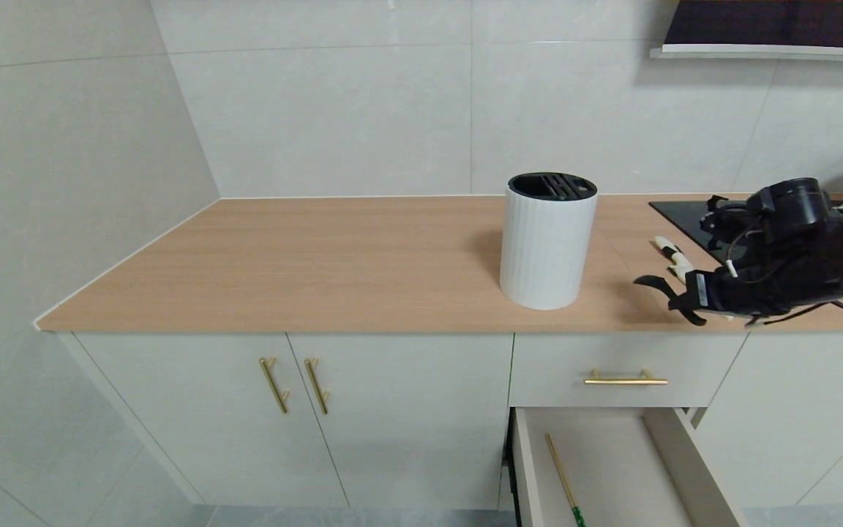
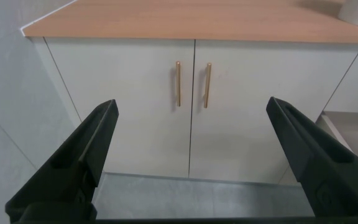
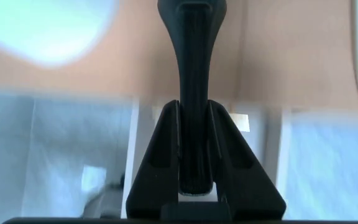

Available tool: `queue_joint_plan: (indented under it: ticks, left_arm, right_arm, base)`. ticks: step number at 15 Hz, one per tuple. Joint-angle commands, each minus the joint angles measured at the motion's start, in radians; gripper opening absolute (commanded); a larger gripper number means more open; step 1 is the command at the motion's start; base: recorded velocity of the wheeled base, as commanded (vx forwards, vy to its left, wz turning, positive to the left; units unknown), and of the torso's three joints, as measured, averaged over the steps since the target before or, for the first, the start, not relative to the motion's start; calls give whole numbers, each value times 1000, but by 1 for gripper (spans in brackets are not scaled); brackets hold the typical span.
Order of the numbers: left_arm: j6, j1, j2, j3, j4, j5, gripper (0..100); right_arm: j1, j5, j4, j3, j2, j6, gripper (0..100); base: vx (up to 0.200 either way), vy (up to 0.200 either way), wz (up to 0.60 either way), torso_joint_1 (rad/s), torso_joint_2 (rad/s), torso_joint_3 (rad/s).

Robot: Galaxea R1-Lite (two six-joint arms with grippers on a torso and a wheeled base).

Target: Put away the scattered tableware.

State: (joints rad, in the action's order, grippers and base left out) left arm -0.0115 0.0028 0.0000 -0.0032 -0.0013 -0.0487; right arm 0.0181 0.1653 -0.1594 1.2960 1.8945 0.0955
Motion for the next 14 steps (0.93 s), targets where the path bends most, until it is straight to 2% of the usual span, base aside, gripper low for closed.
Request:
queue_joint_plan:
  ticks: [1, 4, 6, 9, 14]
  left_arm:
    - [-1, 0, 0, 0, 0, 0, 100]
    - [-1, 0, 0, 0, 0, 0, 100]
    - [-1, 0, 0, 0, 0, 0, 100]
    - [-1, 0, 0, 0, 0, 0, 100]
    - [-1, 0, 0, 0, 0, 0, 100]
  right_arm:
    - [2, -10, 9, -222, -225, 6, 0]
    - [42, -30, 80, -405, -285, 58, 0]
    - [82, -122, 101, -454, -285, 58, 0]
    - [106, -152, 101, -461, -276, 58, 0]
    - [108, -153, 103, -469, -256, 55, 0]
  base:
    - [0, 0, 0, 0, 0, 0]
    - [0, 0, 0, 0, 0, 0]
    - [0, 0, 0, 0, 0, 0]
    - [0, 0, 0, -20, 50, 33]
    - [0, 0, 0, -165, 430, 257]
